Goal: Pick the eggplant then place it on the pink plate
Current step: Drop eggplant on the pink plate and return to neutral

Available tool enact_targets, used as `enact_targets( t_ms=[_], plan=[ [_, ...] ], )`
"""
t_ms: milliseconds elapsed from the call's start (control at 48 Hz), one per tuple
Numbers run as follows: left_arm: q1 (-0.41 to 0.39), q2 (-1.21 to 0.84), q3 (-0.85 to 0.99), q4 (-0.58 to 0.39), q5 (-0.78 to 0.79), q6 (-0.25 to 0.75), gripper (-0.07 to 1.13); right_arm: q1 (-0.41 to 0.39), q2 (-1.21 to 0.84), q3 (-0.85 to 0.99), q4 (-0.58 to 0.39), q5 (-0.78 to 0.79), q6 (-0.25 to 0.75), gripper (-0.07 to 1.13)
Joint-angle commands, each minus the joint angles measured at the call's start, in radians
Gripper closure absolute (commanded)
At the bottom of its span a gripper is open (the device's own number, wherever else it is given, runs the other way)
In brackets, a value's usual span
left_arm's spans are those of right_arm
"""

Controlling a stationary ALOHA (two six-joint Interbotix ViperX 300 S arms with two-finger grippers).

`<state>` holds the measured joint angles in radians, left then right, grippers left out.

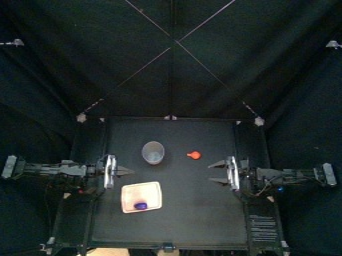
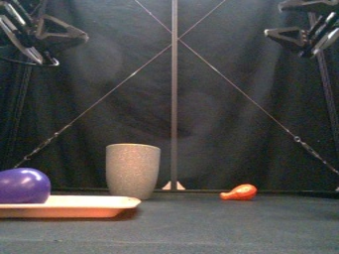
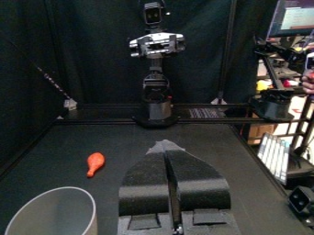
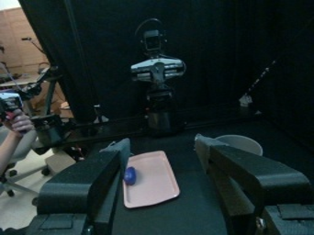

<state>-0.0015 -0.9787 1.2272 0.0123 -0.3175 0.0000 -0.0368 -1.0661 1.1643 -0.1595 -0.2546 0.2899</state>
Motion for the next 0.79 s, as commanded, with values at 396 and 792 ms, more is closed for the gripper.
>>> enact_targets(
  t_ms=[396,792],
  plan=[
    [0.005,0.003,-0.009,0.002,-0.003,0.002,1.09,-0.006,0.032,-0.003,-0.018,0.028,-0.006,0.13],
    [0.011,0.003,-0.002,0.002,-0.005,0.002,1.09,-0.044,0.032,0.02,-0.026,0.028,-0.005,0.13]
  ],
)
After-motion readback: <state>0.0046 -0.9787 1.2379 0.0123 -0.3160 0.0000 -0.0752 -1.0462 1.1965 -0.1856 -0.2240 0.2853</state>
